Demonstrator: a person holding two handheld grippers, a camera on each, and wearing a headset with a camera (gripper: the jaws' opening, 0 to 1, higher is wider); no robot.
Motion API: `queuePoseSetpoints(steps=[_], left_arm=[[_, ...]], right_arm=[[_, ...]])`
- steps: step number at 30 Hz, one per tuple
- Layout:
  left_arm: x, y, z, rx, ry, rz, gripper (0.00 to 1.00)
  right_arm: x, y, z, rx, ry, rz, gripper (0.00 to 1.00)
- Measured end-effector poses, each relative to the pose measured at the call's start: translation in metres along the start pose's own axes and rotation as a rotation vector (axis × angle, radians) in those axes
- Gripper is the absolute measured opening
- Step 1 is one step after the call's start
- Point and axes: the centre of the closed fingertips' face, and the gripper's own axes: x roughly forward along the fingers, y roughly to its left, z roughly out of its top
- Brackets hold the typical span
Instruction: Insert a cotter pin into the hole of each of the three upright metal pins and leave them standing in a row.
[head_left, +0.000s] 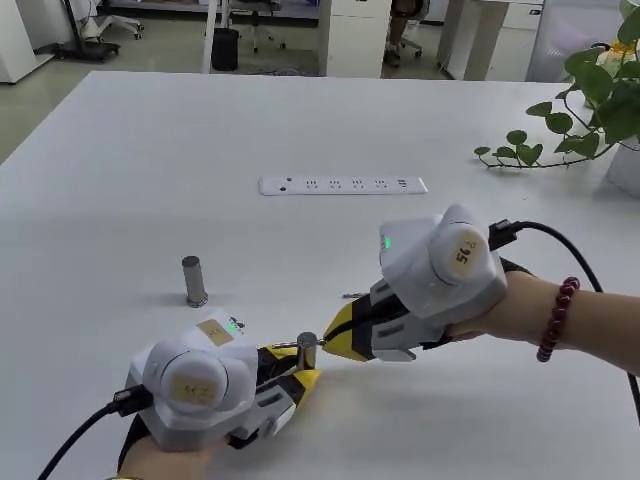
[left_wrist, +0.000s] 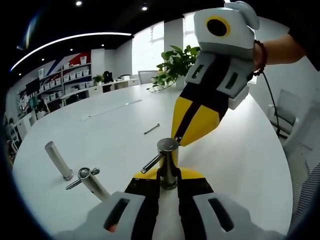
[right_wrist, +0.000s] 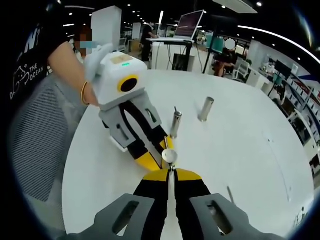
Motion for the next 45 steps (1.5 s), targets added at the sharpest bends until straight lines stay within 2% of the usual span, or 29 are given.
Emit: queuePoseSetpoints(steps=[6,9,11,15,17,22,31,45], left_arm=[[0.0,0.0,0.0,-0.009,0.009,0.004,0.1],[0.001,0.0,0.0,0.006,0.018,0.012,0.1],[0.0,0.001,0.0,-0.008,0.017,0.012,0.1],[-0.004,0.004,0.002,-0.034,0.012,0.016,0.13],[-0.007,0.003,0.001,-0.068,0.016,0.009,0.16],[-0.015,0.004,-0.003,-0.069,0.032,0.005,0.19],[-0.03,0.005,-0.002,-0.071,0.024,-0.012,0.28],[-0.047,0.003,0.002,-0.07,0.014,-0.029,0.33]], right_arm=[[0.001,0.0,0.001,-0.001,-0.002,0.0,0.0],[0.002,0.001,0.001,0.001,-0.003,0.006,0.01],[0.002,0.002,0.0,-0.001,0.002,0.005,0.06],[0.003,0.003,0.001,0.017,-0.007,0.008,0.09],[0.003,0.003,0.004,0.027,-0.017,0.009,0.11],[0.004,0.001,0.011,0.042,-0.037,0.003,0.14],[0.012,0.002,0.013,0.08,-0.043,0.028,0.14],[0.019,0.004,0.014,0.085,-0.038,0.046,0.09]])
